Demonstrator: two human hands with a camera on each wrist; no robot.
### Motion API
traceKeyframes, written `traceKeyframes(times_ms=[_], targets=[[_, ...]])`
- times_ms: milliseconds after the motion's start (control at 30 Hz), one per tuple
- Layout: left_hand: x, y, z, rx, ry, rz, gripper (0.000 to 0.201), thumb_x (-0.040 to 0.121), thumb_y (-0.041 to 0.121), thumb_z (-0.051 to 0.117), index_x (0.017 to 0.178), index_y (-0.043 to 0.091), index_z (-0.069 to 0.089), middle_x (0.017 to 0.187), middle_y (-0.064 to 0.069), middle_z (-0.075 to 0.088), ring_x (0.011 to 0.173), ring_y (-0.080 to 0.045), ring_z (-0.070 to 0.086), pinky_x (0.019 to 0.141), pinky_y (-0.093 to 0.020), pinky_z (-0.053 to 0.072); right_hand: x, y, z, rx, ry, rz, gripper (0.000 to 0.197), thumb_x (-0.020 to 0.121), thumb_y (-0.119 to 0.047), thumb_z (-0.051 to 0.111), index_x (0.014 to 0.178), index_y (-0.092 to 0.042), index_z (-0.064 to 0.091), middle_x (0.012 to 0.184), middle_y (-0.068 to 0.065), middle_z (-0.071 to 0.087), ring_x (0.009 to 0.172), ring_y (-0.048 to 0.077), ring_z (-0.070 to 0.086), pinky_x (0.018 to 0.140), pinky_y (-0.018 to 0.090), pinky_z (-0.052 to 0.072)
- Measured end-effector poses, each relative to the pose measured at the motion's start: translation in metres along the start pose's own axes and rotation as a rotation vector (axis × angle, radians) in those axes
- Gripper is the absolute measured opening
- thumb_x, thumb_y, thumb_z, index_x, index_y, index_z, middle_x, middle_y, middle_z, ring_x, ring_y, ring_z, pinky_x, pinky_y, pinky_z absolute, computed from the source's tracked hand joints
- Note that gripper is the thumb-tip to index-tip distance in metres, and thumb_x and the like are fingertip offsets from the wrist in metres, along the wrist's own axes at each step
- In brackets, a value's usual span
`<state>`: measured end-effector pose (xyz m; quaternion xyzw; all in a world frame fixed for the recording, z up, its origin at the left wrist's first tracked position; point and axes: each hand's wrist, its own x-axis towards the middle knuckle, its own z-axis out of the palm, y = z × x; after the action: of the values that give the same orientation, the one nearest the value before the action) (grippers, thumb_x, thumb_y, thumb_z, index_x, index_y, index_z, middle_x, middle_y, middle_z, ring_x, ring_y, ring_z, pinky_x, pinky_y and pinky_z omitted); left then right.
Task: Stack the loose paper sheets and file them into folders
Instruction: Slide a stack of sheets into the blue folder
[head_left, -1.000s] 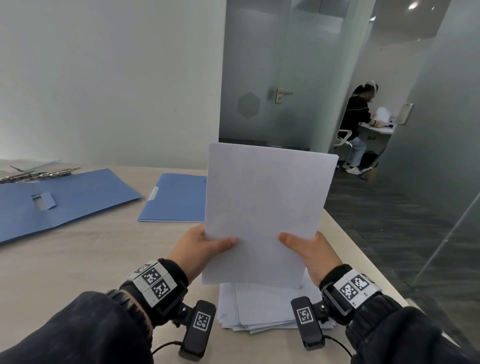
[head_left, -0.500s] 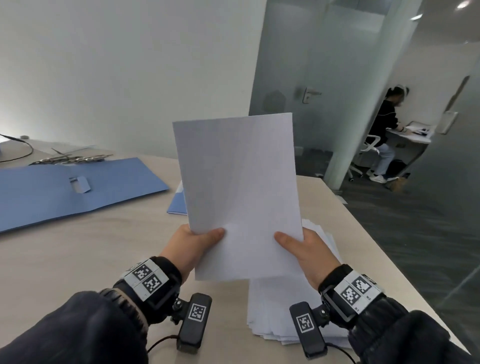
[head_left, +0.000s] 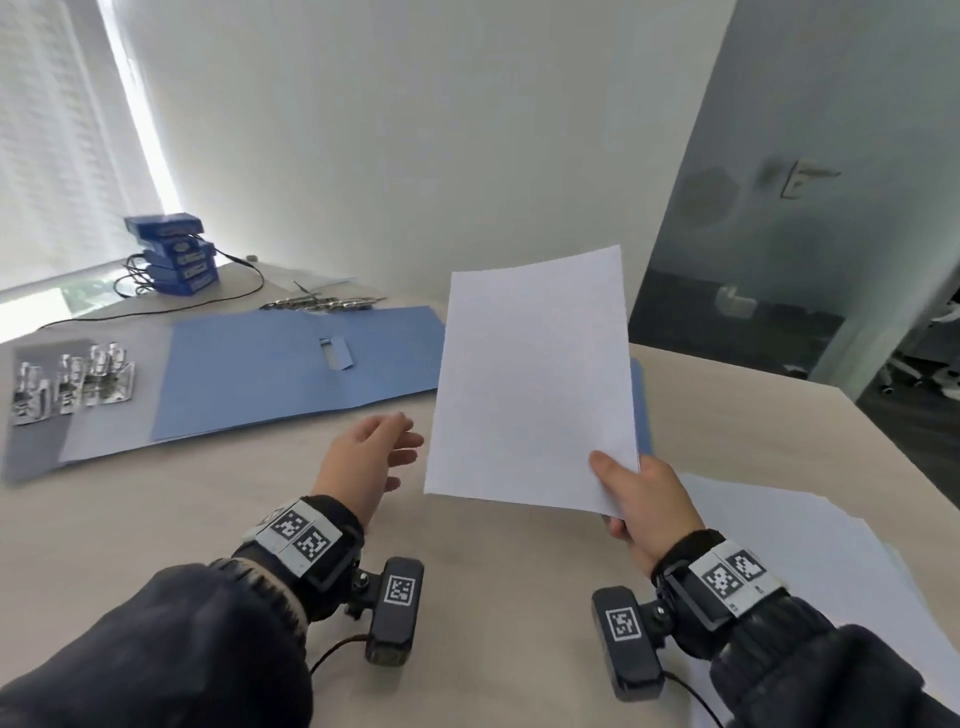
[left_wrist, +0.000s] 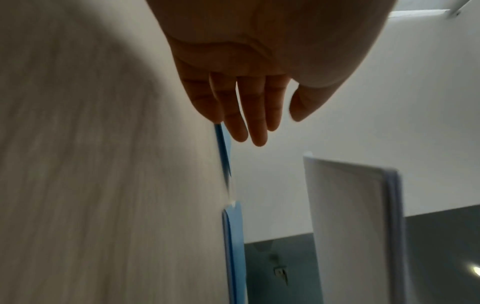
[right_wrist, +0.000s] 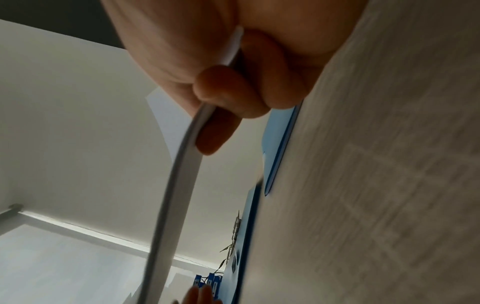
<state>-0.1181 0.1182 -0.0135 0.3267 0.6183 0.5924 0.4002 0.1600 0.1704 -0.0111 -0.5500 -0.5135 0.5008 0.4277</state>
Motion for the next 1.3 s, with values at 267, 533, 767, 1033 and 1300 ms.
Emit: traceKeyframes(times_ms=[267, 533, 767, 1033, 1300], targets=[[0.054, -0.014, -0.024, -0.445, 0.160, -0.176, 0.031, 0.102, 0.008, 0.048, 0.131, 0.019, 0.051, 0.116, -0.005, 0.057, 0.111, -0.023, 0.062, 0.090, -0.048, 0.058, 0.024, 0.017, 0.025, 0.141, 0.043, 0.039, 0.012, 0.095, -0.023, 0.066, 0.093, -0.012, 0.068, 0.083, 0.006, 0.064, 0.060, 0.019, 0.049, 0.040, 0.022, 0.032], [0.080, -0.005, -0.020, -0.545, 0.183, -0.257, 0.041, 0.102, 0.011, 0.049, 0.142, 0.013, 0.047, 0.122, 0.000, 0.058, 0.121, -0.025, 0.061, 0.079, -0.041, 0.061, 0.028, 0.020, 0.027, 0.217, 0.054, 0.075, 0.010, 0.096, -0.021, 0.065, 0.090, -0.014, 0.067, 0.078, 0.003, 0.064, 0.054, 0.016, 0.047, 0.036, 0.020, 0.030], [0.079, -0.009, -0.018, -0.546, 0.227, -0.265, 0.042, 0.102, 0.010, 0.047, 0.144, 0.003, 0.047, 0.148, -0.015, 0.052, 0.131, -0.026, 0.058, 0.090, -0.035, 0.059, 0.024, 0.020, 0.025, 0.261, 0.023, 0.065, 0.005, 0.096, -0.019, 0.065, 0.094, -0.015, 0.065, 0.080, 0.001, 0.064, 0.050, 0.011, 0.050, 0.035, 0.020, 0.031], [0.075, -0.016, -0.029, -0.724, 0.340, -0.236, 0.039, 0.098, 0.015, 0.055, 0.136, 0.007, 0.049, 0.135, -0.012, 0.058, 0.132, -0.034, 0.054, 0.102, -0.050, 0.051, 0.027, 0.022, 0.025, 0.301, 0.016, 0.054, 0.006, 0.096, -0.019, 0.064, 0.093, -0.014, 0.064, 0.077, 0.000, 0.062, 0.045, 0.007, 0.048, 0.034, 0.019, 0.030], [0.094, -0.005, -0.032, -0.666, 0.366, -0.269, 0.031, 0.100, 0.024, 0.062, 0.126, 0.008, 0.054, 0.115, -0.006, 0.065, 0.113, -0.024, 0.065, 0.097, -0.046, 0.057, 0.024, 0.018, 0.027, 0.292, 0.024, 0.075, 0.009, 0.096, -0.017, 0.065, 0.088, -0.014, 0.064, 0.069, -0.002, 0.063, 0.044, 0.010, 0.046, 0.033, 0.019, 0.029]])
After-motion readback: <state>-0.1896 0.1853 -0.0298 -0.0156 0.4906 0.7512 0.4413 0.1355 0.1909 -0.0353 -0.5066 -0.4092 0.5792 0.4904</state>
